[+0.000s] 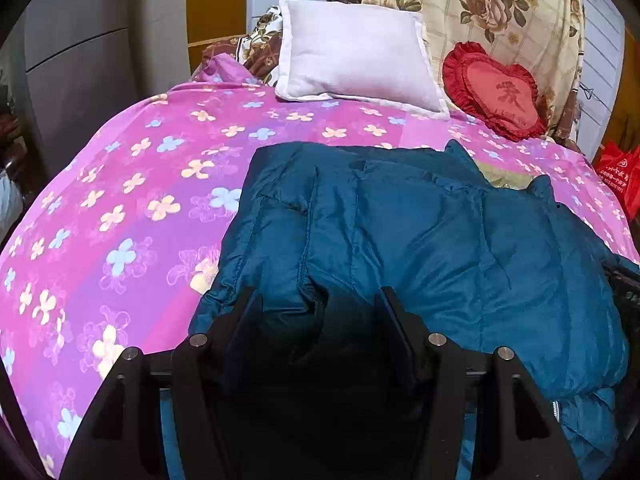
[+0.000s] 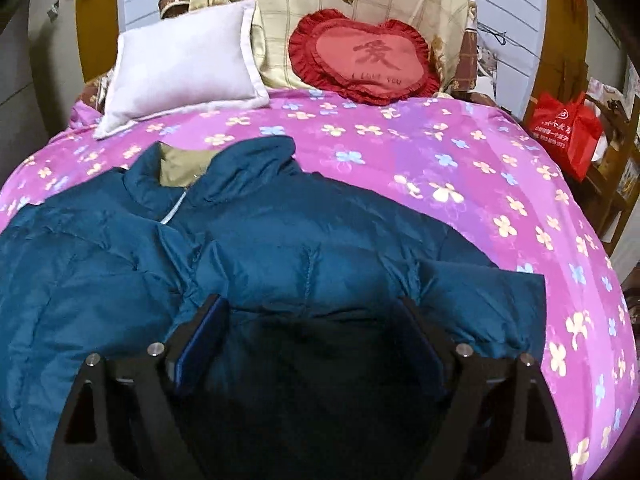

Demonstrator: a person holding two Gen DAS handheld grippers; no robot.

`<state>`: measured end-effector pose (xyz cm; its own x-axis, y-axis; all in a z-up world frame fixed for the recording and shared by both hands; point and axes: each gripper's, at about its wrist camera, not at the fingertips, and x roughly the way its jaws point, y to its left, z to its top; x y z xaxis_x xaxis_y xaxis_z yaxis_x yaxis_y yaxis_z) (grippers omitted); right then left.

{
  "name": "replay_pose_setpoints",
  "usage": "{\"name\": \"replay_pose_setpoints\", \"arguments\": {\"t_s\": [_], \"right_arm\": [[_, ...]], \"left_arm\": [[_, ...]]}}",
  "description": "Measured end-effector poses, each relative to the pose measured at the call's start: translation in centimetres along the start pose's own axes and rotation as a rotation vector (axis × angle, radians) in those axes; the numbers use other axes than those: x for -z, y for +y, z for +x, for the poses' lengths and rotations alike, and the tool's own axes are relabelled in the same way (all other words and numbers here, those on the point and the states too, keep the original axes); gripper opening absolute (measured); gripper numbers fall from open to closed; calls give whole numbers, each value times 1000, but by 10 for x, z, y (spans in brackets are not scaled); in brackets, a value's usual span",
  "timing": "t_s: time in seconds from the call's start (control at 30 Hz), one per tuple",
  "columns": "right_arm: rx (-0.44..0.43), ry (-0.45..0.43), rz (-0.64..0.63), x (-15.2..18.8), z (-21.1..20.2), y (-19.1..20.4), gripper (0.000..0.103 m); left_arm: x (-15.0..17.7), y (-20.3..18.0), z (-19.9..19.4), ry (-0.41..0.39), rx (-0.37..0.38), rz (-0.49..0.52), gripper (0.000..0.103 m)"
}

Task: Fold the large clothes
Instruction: 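Press the folded teal jacket flat with the left gripper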

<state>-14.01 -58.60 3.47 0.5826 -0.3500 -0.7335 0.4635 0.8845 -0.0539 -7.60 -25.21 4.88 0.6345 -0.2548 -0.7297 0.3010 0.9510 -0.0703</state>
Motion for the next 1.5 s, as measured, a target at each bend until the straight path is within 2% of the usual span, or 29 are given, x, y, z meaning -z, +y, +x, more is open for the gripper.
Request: {"name": "replay_pose_setpoints", "arguments": {"t_s": [0.07,0.13,0.23,0.33,0.43,0.53,0.8,0.93,1.0,1.03,1.17,1.23,1.3,1.4,1.5], "right_arm": [[8,21,8,-2,-6,0,87],[-3,3,34,-2,-22,1,87],[-106,-64,54,3,-54,9,87],[-193,-83,-22,10,-72,43,87],[-231,-56,-118,18,-68,80,86],[-213,-24,-169,28,-54,103,86],[-167,20,-151,36,-24,110,89],[-236,28,-122,32,-36,95,88],[-261,-15,-69,33,-56,72,88],[-252,-30,-58,33,-63,62,88],[-125,-94,12,36,-83,0,88],[-66,-74,52,37,-77,-26,88],[-22,-28,91,39,-61,-45,82],[-7,31,80,44,-32,-52,82],[15,27,53,45,-22,-46,87]], "left_arm": [[-1,0,0,5,0,-1,40],[-1,0,0,8,-3,0,40],[0,-1,0,7,-9,5,40],[1,-2,0,6,-13,8,40],[1,-3,1,5,-17,11,40],[1,-3,1,4,-18,13,40],[3,-6,3,2,-36,28,40],[2,-5,3,3,-35,28,40],[3,-6,4,3,-36,28,40],[3,-6,4,3,-36,29,41],[4,-6,6,2,-41,32,42],[5,-8,6,-1,-46,37,43],[6,-9,7,-2,-47,44,46],[7,-11,9,-6,-52,55,48],[7,-11,9,-5,-53,56,48]]}}
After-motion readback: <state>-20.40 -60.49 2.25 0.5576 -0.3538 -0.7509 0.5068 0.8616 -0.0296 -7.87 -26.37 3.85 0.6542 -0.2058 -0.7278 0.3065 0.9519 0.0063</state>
